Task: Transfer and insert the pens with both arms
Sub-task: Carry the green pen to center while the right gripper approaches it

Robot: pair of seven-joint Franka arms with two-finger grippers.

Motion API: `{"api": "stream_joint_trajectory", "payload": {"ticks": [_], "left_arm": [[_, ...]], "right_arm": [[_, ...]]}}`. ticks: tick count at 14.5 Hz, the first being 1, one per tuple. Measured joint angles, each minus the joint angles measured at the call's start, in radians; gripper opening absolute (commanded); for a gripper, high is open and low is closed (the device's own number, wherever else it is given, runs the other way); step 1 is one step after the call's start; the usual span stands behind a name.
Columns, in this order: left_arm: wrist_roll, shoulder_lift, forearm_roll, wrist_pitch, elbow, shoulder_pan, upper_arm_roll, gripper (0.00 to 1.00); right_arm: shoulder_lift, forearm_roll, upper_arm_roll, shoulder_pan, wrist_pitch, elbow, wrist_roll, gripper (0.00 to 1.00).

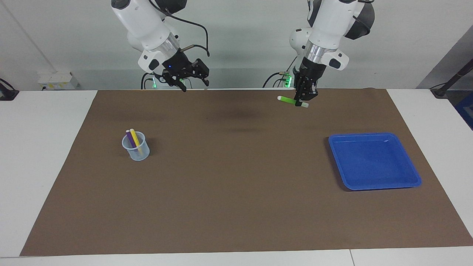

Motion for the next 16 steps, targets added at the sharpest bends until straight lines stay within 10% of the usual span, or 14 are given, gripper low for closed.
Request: {"api": "stream_joint_trajectory", "payload": {"ticks": [16], "left_arm": [[-0.206,-0.004,0.002,0.000,0.000,-0.132,-0.045,0.00]], "right_arm": [[0.056,0.078,0.002,0.224,0.347,-0.012,0.329,1.00]]}}
